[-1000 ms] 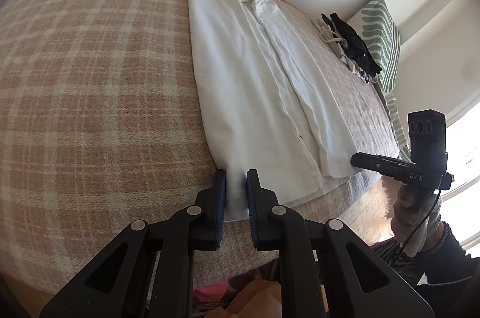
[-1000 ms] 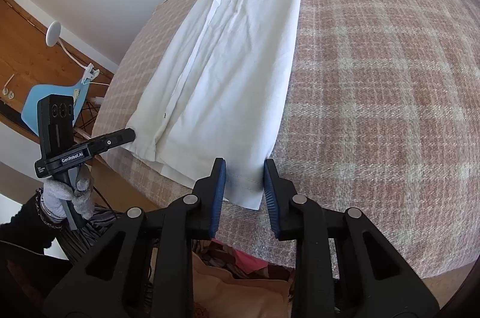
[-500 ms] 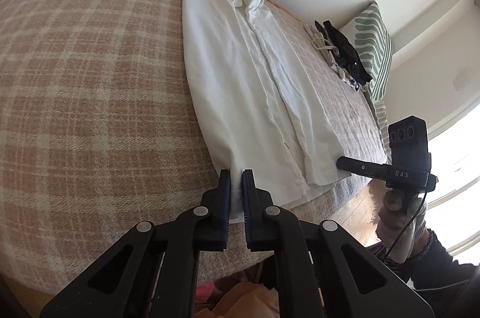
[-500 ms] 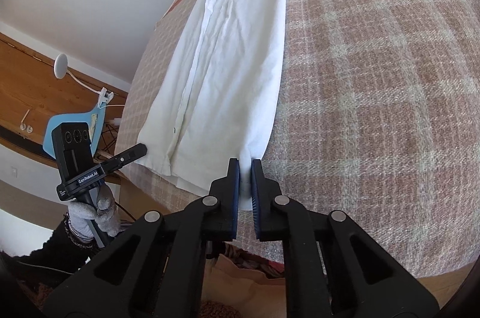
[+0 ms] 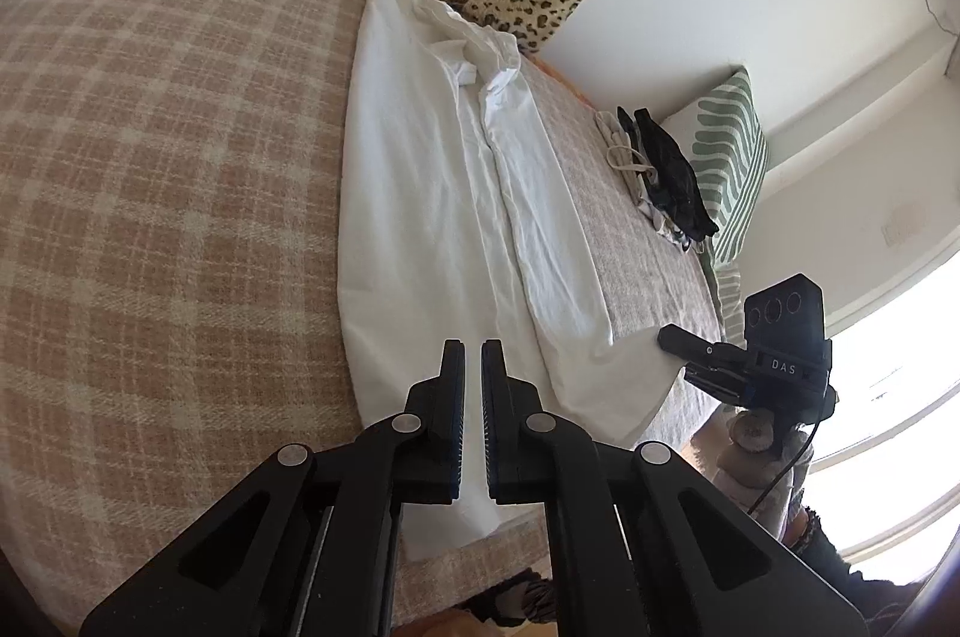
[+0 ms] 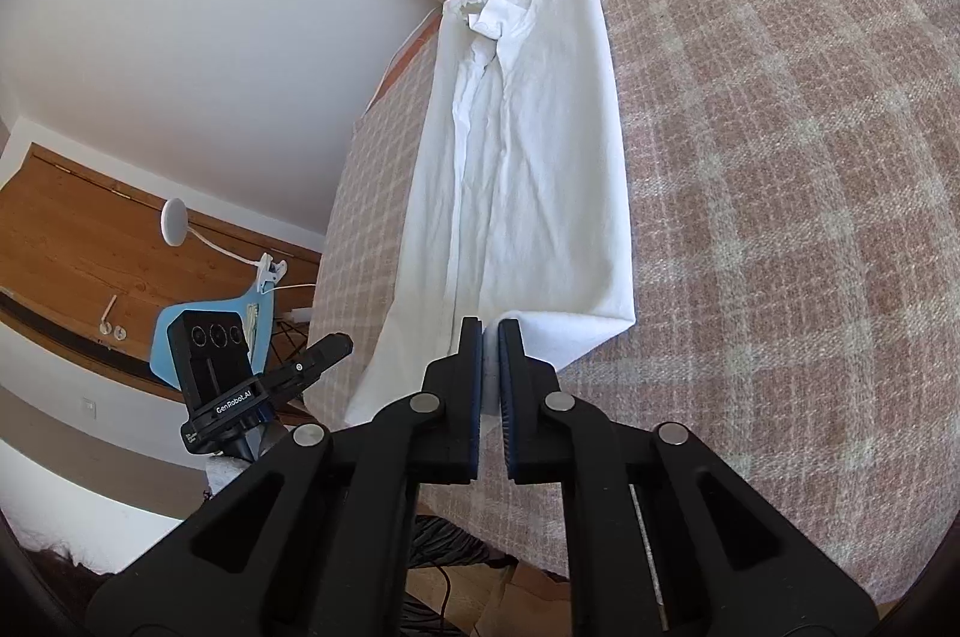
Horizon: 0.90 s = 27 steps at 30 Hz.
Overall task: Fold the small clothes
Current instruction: 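Lift the hem with both grippers and fold it toward the collar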
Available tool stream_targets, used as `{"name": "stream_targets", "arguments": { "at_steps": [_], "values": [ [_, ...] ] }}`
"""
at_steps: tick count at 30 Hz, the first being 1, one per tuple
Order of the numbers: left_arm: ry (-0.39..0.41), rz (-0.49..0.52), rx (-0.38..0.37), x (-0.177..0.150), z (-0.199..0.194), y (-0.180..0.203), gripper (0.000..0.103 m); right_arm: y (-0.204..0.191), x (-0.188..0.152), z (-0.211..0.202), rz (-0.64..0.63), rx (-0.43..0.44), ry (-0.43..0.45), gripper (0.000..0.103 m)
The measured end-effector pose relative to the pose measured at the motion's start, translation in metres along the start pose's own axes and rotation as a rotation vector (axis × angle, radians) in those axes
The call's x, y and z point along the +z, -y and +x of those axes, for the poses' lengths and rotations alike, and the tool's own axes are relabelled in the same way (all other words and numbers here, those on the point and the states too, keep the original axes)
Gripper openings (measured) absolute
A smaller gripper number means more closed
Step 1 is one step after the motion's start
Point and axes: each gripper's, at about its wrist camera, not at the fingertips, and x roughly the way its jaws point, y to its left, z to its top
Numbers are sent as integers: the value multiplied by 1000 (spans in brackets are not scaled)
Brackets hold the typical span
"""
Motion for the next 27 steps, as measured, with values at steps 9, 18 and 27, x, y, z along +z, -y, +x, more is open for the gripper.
{"name": "stream_targets", "arguments": {
  "at_steps": [9, 18, 27],
  "values": [
    [-56, 38, 72, 2, -3, -12, 5, -12, 9, 16, -10, -24, -23, 7],
    [-152, -39, 117, -38, -3, -28, 21, -9, -6, 11, -8, -46, -31, 7],
    [-164, -32, 71, -54, 1, -26, 21, -2, -37, 4, -52, -107, -80, 7]
  ]
}}
